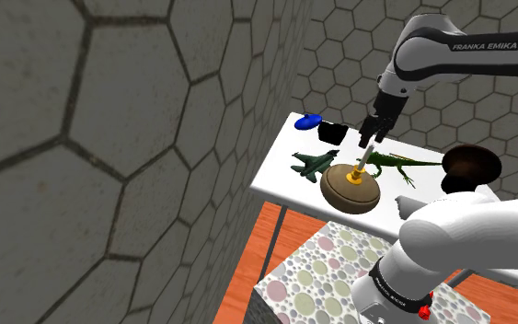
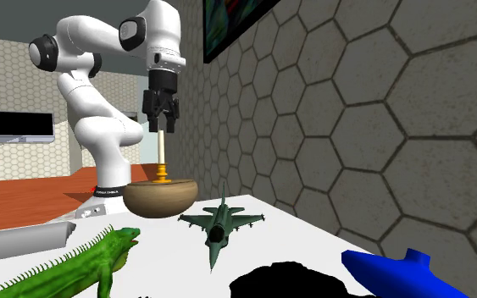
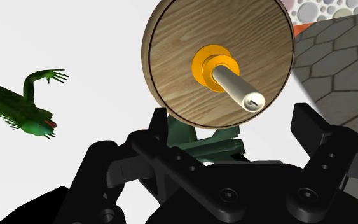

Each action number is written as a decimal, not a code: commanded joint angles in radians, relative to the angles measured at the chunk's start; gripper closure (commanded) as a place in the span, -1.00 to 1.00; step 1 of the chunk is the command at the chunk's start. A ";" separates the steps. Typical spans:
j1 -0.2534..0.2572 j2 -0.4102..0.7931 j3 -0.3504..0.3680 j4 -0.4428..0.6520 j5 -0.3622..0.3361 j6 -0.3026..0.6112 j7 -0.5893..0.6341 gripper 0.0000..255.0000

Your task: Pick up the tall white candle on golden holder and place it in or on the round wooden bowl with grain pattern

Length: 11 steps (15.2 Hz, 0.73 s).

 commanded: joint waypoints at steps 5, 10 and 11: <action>0.009 0.005 0.020 0.113 0.019 -0.108 -0.005 -1.00; 0.009 0.005 0.020 0.113 0.019 -0.108 -0.005 -1.00; 0.009 0.005 0.020 0.113 0.019 -0.108 -0.005 -1.00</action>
